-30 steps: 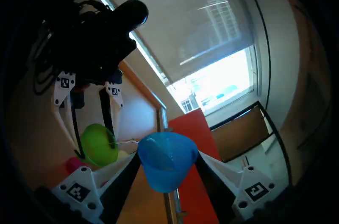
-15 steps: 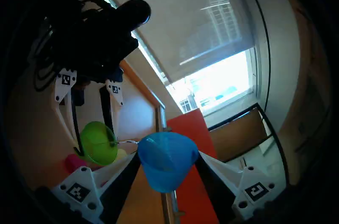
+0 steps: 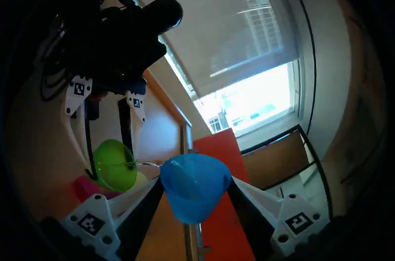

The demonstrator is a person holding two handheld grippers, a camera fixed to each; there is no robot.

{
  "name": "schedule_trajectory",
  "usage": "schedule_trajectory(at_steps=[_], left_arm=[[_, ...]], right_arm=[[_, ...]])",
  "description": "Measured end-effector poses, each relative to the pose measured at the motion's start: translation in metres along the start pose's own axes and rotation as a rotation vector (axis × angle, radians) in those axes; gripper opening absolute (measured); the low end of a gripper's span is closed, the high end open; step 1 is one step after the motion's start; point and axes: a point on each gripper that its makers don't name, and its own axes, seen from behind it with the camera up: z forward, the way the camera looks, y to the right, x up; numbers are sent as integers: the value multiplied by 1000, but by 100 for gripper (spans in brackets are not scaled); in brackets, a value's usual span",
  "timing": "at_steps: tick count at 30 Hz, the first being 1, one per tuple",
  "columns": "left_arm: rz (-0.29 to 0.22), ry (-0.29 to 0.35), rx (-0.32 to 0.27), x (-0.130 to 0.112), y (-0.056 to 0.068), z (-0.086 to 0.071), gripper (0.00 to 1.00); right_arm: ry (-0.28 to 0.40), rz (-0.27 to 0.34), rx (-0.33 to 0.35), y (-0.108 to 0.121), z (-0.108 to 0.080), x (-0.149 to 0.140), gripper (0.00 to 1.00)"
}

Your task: Pour water

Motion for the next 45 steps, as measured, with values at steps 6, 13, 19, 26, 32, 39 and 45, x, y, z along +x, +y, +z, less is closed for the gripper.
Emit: schedule_trajectory(at_steps=[6,13,19,26,32,39,45], left_arm=[[1,-2,2,0,-1,0,88],[1,-1,2,1,-1,1,88],[1,-2,2,1,-2,2,88],[2,-2,1,0,-1,3,88],[7,-3,1,0,0,2,88],[7,-1,1,1,0,2,88],[9,-3,2,0,0,3,88]], right_arm=[[1,-4,-5,1,-1,-1,91],[-3,-16,-10,2,0,-3,91],[-4,-24,-12,3,0,-3,91],[-7,-44,-13,3,0,-3,91],[-10,-61,-17,4,-1,-4,91],[-9,-77,-19,4,-1,-4,91],[-10,-89,-17,4,-1,-4,91]])
